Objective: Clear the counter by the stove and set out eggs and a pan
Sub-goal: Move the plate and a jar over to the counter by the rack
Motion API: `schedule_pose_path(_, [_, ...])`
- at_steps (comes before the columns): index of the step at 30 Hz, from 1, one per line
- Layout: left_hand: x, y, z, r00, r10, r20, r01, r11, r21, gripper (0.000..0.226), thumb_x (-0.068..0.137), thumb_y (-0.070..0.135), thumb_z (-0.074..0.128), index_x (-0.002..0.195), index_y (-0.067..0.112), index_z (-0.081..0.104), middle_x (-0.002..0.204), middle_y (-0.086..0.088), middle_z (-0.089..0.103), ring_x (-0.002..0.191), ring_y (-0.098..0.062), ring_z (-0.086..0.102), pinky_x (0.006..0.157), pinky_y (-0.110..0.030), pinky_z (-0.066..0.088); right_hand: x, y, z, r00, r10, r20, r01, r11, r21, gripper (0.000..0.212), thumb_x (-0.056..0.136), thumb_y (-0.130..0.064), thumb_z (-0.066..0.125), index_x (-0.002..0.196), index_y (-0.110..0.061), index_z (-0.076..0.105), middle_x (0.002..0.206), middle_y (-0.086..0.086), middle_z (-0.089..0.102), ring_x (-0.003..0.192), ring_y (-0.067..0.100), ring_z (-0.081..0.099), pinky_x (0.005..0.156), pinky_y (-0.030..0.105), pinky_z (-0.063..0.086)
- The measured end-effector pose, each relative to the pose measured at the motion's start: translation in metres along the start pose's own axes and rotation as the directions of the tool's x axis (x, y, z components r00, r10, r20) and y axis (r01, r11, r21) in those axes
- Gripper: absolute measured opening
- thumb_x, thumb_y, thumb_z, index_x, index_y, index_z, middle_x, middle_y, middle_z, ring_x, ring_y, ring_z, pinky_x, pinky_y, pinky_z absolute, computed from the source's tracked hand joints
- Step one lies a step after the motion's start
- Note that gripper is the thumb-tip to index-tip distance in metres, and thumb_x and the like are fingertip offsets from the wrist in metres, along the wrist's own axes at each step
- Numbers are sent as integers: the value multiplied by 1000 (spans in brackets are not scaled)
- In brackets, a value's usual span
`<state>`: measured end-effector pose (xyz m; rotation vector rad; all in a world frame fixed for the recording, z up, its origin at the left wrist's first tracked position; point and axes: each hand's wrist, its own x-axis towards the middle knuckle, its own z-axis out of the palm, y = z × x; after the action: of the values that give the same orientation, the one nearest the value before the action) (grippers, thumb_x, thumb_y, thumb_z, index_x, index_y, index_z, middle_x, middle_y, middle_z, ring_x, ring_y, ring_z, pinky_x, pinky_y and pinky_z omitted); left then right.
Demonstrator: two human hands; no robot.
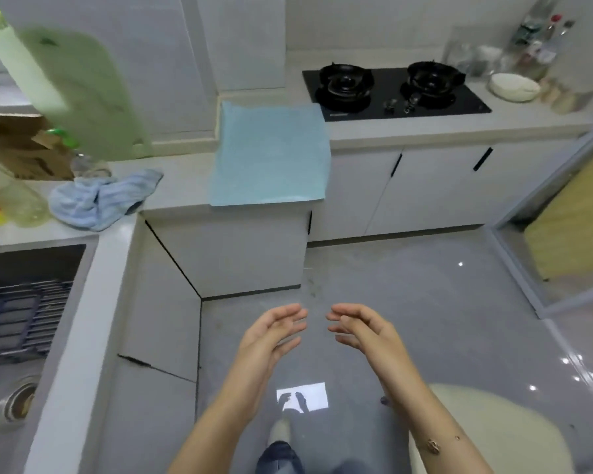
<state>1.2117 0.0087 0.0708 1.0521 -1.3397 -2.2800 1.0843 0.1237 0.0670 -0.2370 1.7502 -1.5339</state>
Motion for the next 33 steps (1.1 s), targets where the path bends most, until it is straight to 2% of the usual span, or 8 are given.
schedule_pose_path(6, [83, 28, 43, 993, -70, 94, 62, 995, 83, 24, 95, 8, 49, 114, 9, 64, 111, 0, 72, 107, -14, 66, 96, -31, 49, 66, -32, -35, 990, 6, -138, 5, 996, 84, 23, 94, -2, 50, 95, -15, 68, 96, 2, 74, 89, 15, 69, 78, 22, 54])
schedule_pose_path(12, [168, 39, 115, 985, -109, 132, 89, 985, 150, 24, 95, 9, 50, 113, 10, 65, 110, 0, 73, 105, -14, 67, 97, -33, 49, 140, -55, -107, 977, 40, -208, -12, 991, 135, 20, 95, -3, 50, 102, -9, 67, 100, 7, 73, 88, 17, 68, 74, 19, 55])
schedule_pose_path(18, [253, 54, 238, 972, -114, 206, 64, 970, 233, 23, 94, 9, 52, 112, 11, 65, 112, -1, 72, 108, -15, 65, 98, -34, 48, 213, -95, -218, 965, 34, -260, 11, 985, 172, 20, 95, -4, 50, 101, -11, 67, 97, 3, 74, 89, 17, 69, 78, 23, 54])
schedule_pose_path(22, [302, 66, 327, 946, -116, 303, 30, 961, 274, 24, 95, 12, 52, 116, 11, 64, 112, 1, 72, 109, -15, 65, 99, -35, 48, 256, -132, -294, 954, 6, -298, 53, 980, 192, 19, 95, -5, 51, 101, -10, 68, 100, 6, 74, 89, 18, 68, 82, 27, 53])
schedule_pose_path(33, [460, 82, 492, 904, -159, 397, 29, 949, 314, 25, 94, 4, 50, 114, 9, 65, 114, -4, 71, 109, -21, 64, 97, -36, 48, 376, -191, -441, 896, -22, -444, 127, 969, 210, 23, 96, -3, 48, 105, -9, 68, 102, 7, 73, 92, 19, 70, 81, 26, 56])
